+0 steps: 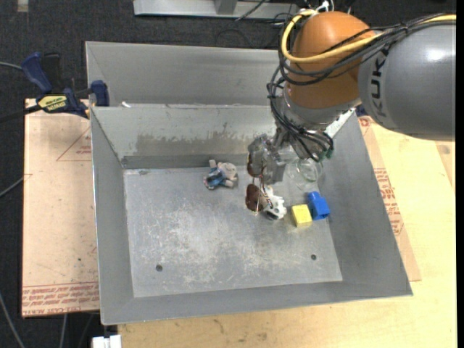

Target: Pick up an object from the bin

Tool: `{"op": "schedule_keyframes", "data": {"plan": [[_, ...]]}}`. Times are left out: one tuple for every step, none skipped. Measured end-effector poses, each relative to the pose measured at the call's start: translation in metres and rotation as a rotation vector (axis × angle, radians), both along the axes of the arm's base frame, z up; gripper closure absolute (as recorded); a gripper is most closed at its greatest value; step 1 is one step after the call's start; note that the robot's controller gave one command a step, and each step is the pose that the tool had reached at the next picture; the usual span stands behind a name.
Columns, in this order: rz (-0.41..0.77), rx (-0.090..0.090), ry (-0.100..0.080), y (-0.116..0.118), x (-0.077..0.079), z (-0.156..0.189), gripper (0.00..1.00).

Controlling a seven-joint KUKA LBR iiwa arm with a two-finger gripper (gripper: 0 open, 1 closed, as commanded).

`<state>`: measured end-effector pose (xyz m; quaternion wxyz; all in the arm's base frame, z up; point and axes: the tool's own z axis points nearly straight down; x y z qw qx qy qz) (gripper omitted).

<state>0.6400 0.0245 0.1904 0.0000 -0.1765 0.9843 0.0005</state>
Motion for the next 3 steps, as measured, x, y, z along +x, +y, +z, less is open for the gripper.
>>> {"op": "schedule_keyframes", "data": {"plan": [[0.071,0.000,-0.016,-0.050,0.006,-0.022,1.00],[0.165,-0.005,-0.005,-0.049,-0.020,-0.087,1.00],[0.201,-0.001,0.001,-0.046,-0.016,-0.088,1.00]]}}
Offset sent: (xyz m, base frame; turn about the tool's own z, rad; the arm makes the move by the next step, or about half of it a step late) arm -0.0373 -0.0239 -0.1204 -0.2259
